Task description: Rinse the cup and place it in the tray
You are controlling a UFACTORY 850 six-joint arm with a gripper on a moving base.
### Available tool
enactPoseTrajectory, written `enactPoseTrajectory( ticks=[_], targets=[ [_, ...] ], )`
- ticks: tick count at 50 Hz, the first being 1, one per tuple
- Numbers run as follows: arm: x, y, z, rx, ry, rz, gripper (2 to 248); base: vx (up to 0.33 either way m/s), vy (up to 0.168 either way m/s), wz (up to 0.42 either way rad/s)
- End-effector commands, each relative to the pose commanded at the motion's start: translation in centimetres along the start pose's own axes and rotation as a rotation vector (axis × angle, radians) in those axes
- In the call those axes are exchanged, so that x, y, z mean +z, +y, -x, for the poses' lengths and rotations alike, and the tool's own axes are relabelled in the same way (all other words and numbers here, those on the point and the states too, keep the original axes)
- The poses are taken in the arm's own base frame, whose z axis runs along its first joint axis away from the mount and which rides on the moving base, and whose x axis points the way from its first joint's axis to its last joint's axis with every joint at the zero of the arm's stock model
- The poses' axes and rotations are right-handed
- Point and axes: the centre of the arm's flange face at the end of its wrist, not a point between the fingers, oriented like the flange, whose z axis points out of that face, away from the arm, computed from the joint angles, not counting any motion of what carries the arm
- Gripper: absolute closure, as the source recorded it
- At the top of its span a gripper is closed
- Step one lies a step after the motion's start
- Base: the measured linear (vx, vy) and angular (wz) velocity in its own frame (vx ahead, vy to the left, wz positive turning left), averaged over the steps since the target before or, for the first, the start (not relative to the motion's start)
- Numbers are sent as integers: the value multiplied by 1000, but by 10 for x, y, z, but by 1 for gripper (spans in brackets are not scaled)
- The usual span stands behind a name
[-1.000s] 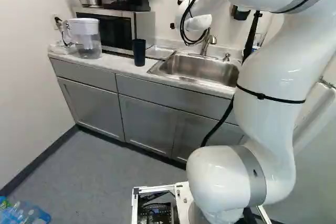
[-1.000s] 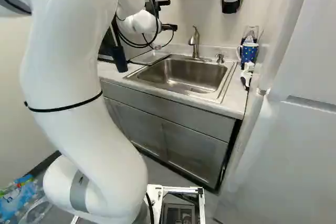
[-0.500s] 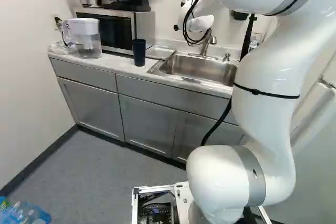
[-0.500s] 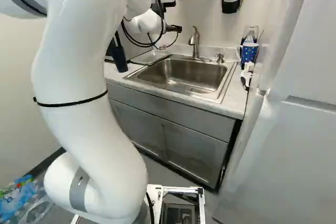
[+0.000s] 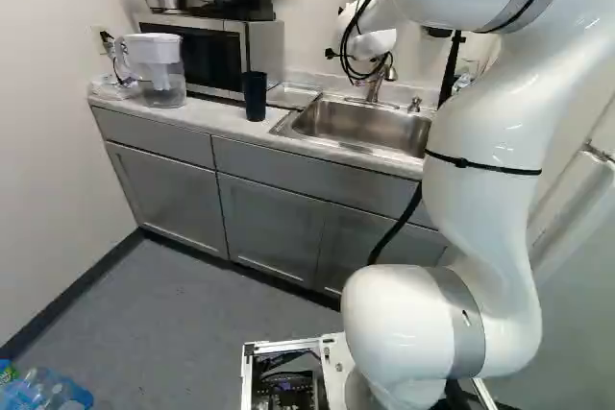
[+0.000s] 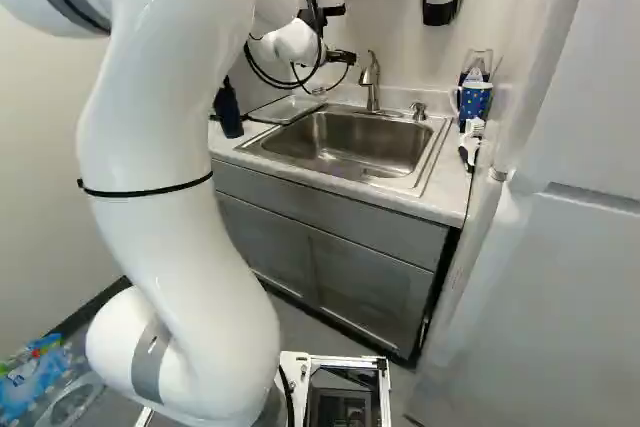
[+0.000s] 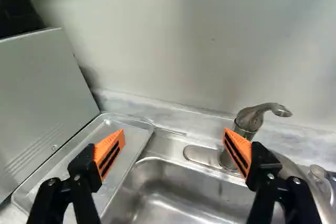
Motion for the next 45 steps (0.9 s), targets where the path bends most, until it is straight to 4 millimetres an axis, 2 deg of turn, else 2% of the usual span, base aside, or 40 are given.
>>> enactPoseTrajectory(
  ticks=[45],
  targets=[
    [19,43,-3,17,9,63,3,0,0,0]
  ],
)
